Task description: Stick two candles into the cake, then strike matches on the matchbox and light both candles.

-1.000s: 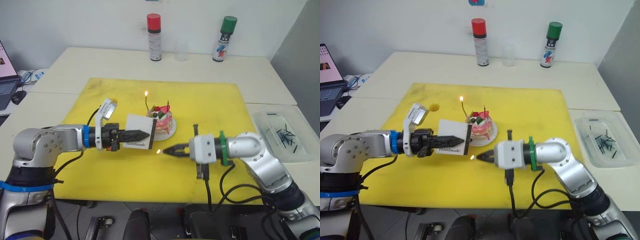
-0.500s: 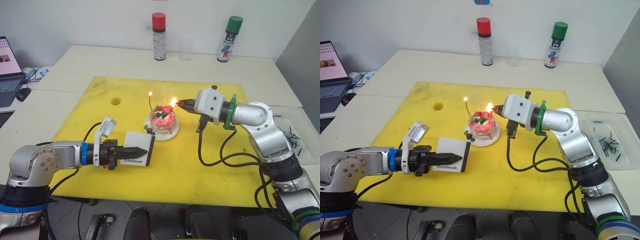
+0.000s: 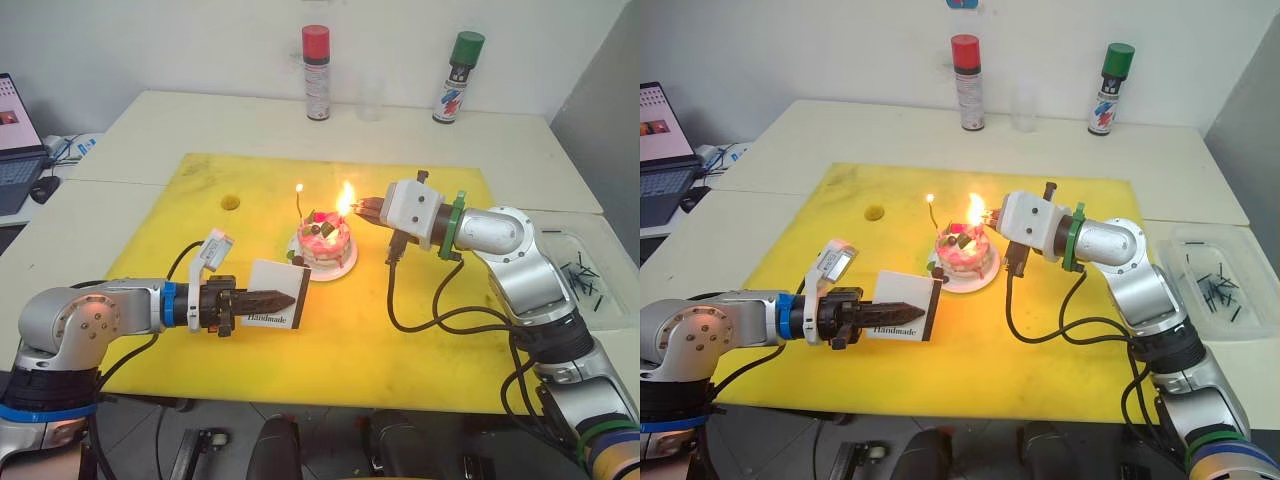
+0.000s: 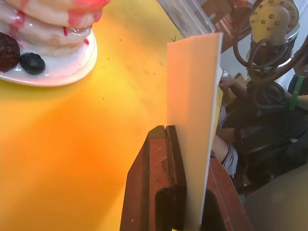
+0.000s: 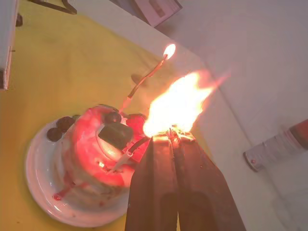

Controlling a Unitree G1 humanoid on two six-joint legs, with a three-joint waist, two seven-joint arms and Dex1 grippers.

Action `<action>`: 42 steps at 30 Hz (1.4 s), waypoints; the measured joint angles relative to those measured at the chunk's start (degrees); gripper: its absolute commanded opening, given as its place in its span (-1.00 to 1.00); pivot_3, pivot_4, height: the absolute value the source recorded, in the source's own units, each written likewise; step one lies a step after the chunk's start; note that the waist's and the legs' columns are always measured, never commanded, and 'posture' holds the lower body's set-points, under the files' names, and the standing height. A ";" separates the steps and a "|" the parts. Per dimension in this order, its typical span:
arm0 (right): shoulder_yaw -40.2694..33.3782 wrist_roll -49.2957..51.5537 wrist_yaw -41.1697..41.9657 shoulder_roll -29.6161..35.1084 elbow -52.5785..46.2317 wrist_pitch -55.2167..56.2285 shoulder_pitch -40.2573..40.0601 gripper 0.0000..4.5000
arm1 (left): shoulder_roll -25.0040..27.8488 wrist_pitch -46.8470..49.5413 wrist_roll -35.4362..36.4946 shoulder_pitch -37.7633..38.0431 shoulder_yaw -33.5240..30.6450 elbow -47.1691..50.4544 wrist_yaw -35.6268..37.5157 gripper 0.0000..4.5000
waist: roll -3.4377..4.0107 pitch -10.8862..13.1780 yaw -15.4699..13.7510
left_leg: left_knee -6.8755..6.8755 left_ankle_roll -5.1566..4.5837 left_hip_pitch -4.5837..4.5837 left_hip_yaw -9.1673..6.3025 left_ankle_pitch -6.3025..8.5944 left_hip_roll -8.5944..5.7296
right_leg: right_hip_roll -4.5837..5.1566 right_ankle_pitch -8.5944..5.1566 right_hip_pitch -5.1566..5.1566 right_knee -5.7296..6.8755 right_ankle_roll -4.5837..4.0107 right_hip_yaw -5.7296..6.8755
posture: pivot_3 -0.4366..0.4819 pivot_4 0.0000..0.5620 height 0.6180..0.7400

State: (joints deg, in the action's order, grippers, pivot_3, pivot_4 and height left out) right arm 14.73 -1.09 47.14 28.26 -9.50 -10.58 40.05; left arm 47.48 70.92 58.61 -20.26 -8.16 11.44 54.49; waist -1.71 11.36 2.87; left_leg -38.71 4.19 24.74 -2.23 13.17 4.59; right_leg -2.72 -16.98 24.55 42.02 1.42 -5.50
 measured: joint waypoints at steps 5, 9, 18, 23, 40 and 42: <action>0.00 -0.19 -0.33 -0.21 0.60 0.02 0.07 -0.99 | -0.10 0.00 0.00 0.00 0.00 -0.01 0.00 -1.00 | 0.00 0.00 0.00 | 0.00 0.00 0.00 0.00 0.00 0.00 | 0.00 0.00 0.00 0.00 0.00 0.00 | -0.05 -0.47 0.08; 0.00 -0.58 -0.60 -0.27 0.60 0.01 0.16 -0.99 | -0.21 -0.01 0.00 0.00 0.00 -0.02 0.00 -1.00 | 0.00 0.00 0.00 | 0.00 0.00 0.00 0.00 0.00 0.00 | 0.00 0.00 0.00 0.00 0.00 0.00 | -0.05 -0.47 0.08; 0.00 -0.66 -0.98 -0.31 0.60 -0.03 0.85 -0.99 | -0.53 -0.06 -0.01 0.00 0.00 -0.02 0.00 -1.00 | 0.00 0.00 0.00 | 0.00 0.00 0.00 0.00 0.00 0.00 | 0.00 0.00 0.01 0.00 0.00 -0.01 | -0.05 -0.47 0.08; 0.00 -0.79 -1.02 -0.32 0.60 -0.04 1.30 -0.99 | -0.53 -0.11 -0.02 0.00 0.00 -0.03 0.03 -1.00 | 0.01 0.00 0.00 | 0.00 0.00 0.01 0.00 0.00 0.00 | 0.00 0.00 0.01 0.00 0.00 0.00 | -0.05 -0.47 0.08; -1.11 -1.57 -0.96 0.17 -0.56 -0.95 1.27 -0.99 | -0.52 -0.20 -0.08 -0.04 0.01 -0.27 0.09 -1.00 | 0.02 0.02 -0.04 | 0.00 0.00 0.02 0.00 0.00 0.00 | 0.00 0.00 0.02 0.00 0.00 0.00 | -0.05 -0.47 0.08; -3.45 -0.46 -1.10 1.01 -2.02 -2.37 1.29 -0.99 | -0.53 -0.21 -0.13 -0.04 0.02 -0.32 0.10 -1.00 | 0.02 0.02 -0.04 | 0.00 0.00 0.03 0.00 0.00 0.00 | 0.00 0.00 0.02 0.00 0.00 0.00 | -0.05 -0.47 0.08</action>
State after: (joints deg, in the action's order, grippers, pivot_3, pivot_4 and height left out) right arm 11.28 -1.55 46.04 29.28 -11.51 -12.95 41.35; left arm 46.96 70.70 58.48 -20.31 -8.14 11.12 54.59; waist -1.69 11.38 2.83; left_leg -38.71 4.19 24.77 -2.23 13.17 4.58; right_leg -2.71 -16.99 24.58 42.02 1.42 -5.51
